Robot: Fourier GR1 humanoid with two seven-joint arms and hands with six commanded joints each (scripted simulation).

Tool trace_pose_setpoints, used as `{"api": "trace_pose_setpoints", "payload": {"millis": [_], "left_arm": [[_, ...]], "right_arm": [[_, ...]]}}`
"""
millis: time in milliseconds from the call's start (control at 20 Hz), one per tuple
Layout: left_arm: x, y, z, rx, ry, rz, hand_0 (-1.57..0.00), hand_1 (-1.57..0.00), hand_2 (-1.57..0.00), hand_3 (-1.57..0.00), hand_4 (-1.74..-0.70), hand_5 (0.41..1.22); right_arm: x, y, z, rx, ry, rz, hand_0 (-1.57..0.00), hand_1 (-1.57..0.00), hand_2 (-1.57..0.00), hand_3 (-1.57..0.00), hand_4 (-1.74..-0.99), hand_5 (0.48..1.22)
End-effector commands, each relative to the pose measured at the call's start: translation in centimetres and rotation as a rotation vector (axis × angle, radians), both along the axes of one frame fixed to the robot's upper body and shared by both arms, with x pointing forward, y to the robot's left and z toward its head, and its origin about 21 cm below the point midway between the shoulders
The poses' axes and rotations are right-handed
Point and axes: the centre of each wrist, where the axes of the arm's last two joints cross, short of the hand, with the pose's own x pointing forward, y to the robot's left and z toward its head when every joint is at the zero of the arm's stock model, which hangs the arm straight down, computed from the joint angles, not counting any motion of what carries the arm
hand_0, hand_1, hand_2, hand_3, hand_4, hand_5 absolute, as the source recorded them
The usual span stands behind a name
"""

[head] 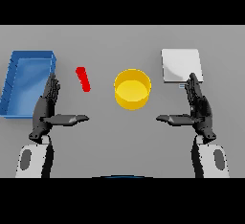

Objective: Pick up the red beaker and tilt it to pour out 1 green nut into yellow bowl. Pick up the yellow bowl and place it on the metallic measuring scale.

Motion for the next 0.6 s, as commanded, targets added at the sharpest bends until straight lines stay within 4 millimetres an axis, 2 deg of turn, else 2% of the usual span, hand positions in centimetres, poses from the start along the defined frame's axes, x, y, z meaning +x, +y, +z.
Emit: {"api": "trace_pose_setpoints", "payload": {"millis": [0, 200, 250, 300, 350, 400, 550], "left_arm": [[0.0, -0.1, 0.0, -0.001, -0.001, 0.000, 0.00, 0.00, 0.00, 0.00, -1.14, 0.660], [-0.4, -0.8, -0.1, -0.003, -0.003, -0.004, 0.00, 0.00, 0.00, 0.00, -1.14, 0.660], [-1.0, -0.9, -0.3, -0.005, -0.010, -0.004, 0.00, 0.00, 0.00, 0.00, -1.14, 0.660], [-1.9, -1.0, 0.2, 0.076, -0.043, -0.041, 0.00, 0.00, 0.00, 0.00, -1.14, 0.660], [-2.8, -1.1, 0.9, 0.124, -0.081, -0.067, 0.00, 0.00, 0.00, 0.00, -1.14, 0.660], [-3.4, -1.3, 1.6, 0.152, -0.091, -0.083, 0.00, 0.00, 0.00, 0.00, -1.14, 0.660], [-3.5, -1.4, 2.7, 0.195, -0.047, -0.094, 0.00, 0.00, 0.00, 0.00, -1.14, 0.657]], "right_arm": [[0.1, 0.0, 0.0, 0.000, 0.001, -0.001, 0.00, 0.00, 0.00, 0.00, -1.071, 0.578], [0.5, -0.1, 0.1, -0.001, 0.005, -0.001, 0.00, 0.00, 0.00, 0.00, -1.071, 0.578], [0.9, -0.3, 0.3, -0.006, 0.005, -0.006, 0.00, 0.00, 0.00, 0.00, -1.071, 0.578], [0.1, -0.7, 0.6, -0.156, -0.079, 0.007, 0.00, 0.00, 0.00, 0.00, -1.071, 0.578], [-0.9, 0.0, 0.7, -0.234, -0.142, 0.023, 0.00, 0.00, 0.00, 0.00, -1.072, 0.577], [-1.1, 0.0, 0.8, -0.291, -0.148, 0.025, 0.00, 0.00, 0.00, 0.00, -1.066, 0.576], [-1.7, 0.0, 1.2, -0.337, -0.155, 0.034, 0.00, 0.00, 0.00, 0.00, -1.084, 0.585]]}}
